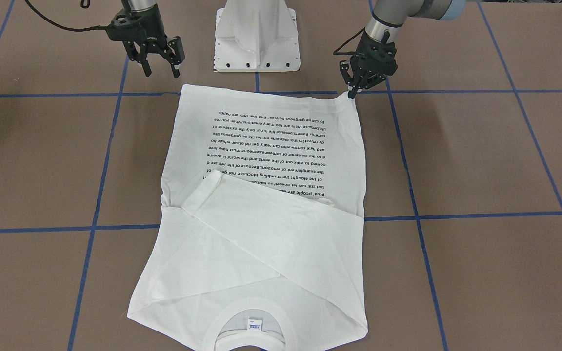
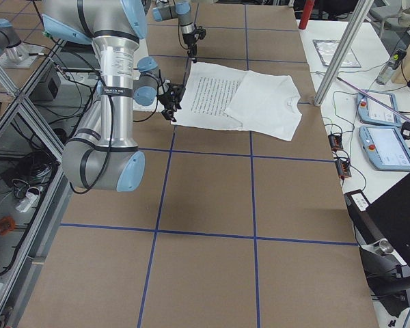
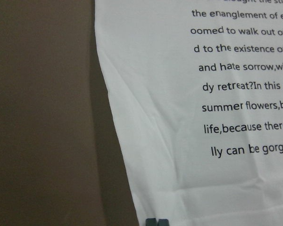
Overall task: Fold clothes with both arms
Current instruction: 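Position both grippers at the hem corners nearest the robot and grasp them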
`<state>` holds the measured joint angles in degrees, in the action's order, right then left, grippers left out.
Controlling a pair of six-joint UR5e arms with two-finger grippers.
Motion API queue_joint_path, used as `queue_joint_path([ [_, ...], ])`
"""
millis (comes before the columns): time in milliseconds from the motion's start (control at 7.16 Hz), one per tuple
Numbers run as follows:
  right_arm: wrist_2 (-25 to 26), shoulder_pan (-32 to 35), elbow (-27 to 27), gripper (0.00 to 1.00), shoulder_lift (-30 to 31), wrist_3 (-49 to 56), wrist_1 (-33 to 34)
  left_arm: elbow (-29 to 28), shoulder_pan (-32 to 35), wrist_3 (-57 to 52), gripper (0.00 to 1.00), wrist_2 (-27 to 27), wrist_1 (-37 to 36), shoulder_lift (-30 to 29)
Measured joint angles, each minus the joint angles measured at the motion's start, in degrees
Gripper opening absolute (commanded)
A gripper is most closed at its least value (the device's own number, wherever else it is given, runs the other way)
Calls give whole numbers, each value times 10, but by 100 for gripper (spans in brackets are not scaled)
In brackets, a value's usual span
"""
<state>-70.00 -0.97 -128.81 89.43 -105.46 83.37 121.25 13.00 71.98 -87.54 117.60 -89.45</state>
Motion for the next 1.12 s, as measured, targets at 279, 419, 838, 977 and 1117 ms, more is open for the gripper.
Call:
queue_joint_path([
  [279, 16, -24, 42, 58, -59, -44, 45, 1, 0, 0, 0, -1, 0, -1],
  [419, 18, -33, 49, 58, -69, -54, 52, 1, 0, 0, 0, -1, 0, 0],
  [838, 29, -39, 58, 57, -74, -60, 56, 2, 0, 1, 0, 0, 0, 1],
  [977, 36, -36, 59, 56, -74, -60, 56, 2, 0, 1, 0, 0, 0, 1],
  [1117, 44, -33, 62, 55, -75, -59, 56, 2, 0, 1, 0, 0, 0, 1],
])
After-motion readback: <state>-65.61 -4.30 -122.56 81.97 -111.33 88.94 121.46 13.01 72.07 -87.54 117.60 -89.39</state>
